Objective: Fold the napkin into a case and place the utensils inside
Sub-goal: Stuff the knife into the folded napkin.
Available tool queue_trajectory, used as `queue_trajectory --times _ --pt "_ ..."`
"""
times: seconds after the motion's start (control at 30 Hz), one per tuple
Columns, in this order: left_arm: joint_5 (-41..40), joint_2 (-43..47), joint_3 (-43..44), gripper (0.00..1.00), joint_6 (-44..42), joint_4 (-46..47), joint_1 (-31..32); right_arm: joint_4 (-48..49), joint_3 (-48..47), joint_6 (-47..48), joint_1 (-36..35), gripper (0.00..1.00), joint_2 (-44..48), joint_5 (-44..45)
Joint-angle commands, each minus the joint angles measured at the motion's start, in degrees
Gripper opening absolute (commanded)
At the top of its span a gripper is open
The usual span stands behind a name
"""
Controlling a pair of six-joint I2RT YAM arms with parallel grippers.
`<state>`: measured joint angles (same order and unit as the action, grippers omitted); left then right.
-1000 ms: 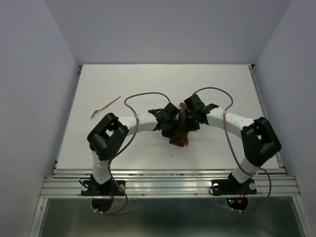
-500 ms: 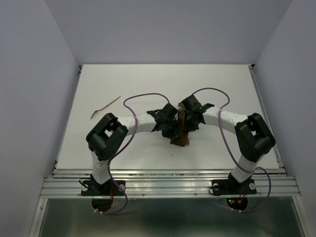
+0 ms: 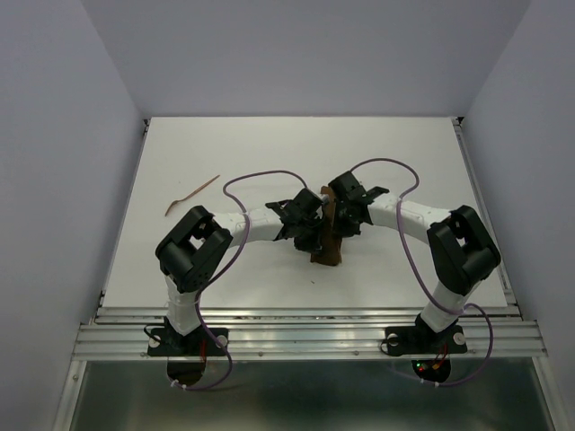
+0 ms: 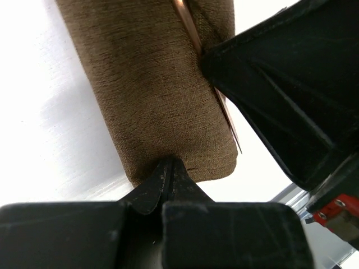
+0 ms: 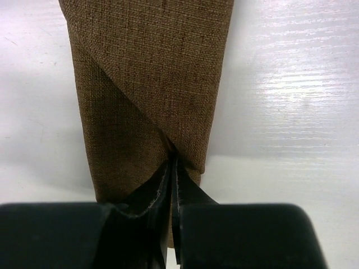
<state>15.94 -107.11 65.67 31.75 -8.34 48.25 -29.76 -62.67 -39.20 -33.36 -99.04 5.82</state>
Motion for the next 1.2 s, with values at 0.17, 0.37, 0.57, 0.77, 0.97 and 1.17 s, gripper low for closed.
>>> queue_trajectory --times 0.17,0.37,0.57,0.77,0.97,1.17 --pt "0.58 1.91 -1.77 0.00 0.07 -0.45 0.09 -1.26 -4.03 -1.76 -0.47 0.02 2.54 1.47" --pt "0.67 1.64 -1.95 0.00 0.16 -0.27 0.09 -1.53 -4.74 -1.14 -0.47 0.01 2.02 0.94" --pt "0.75 1.64 -1.95 0.00 0.07 -0.19 0.09 -1.88 -4.39 -0.79 -0.47 0.15 0.96 2.78" --pt "0.75 1.47 -2.12 0.00 0.07 -0.10 0.09 -1.53 -4.39 -0.53 -0.47 0.22 -1.15 3.76" --pt "0.84 1.47 -2.21 0.00 0.16 -0.10 0.09 -0.13 -4.21 -0.26 -0.47 0.23 -3.35 2.88" --pt "0.84 1.46 -2.30 0.00 0.16 -0.01 0.09 0.84 -3.51 -0.18 -0.47 0.23 -4.58 2.61"
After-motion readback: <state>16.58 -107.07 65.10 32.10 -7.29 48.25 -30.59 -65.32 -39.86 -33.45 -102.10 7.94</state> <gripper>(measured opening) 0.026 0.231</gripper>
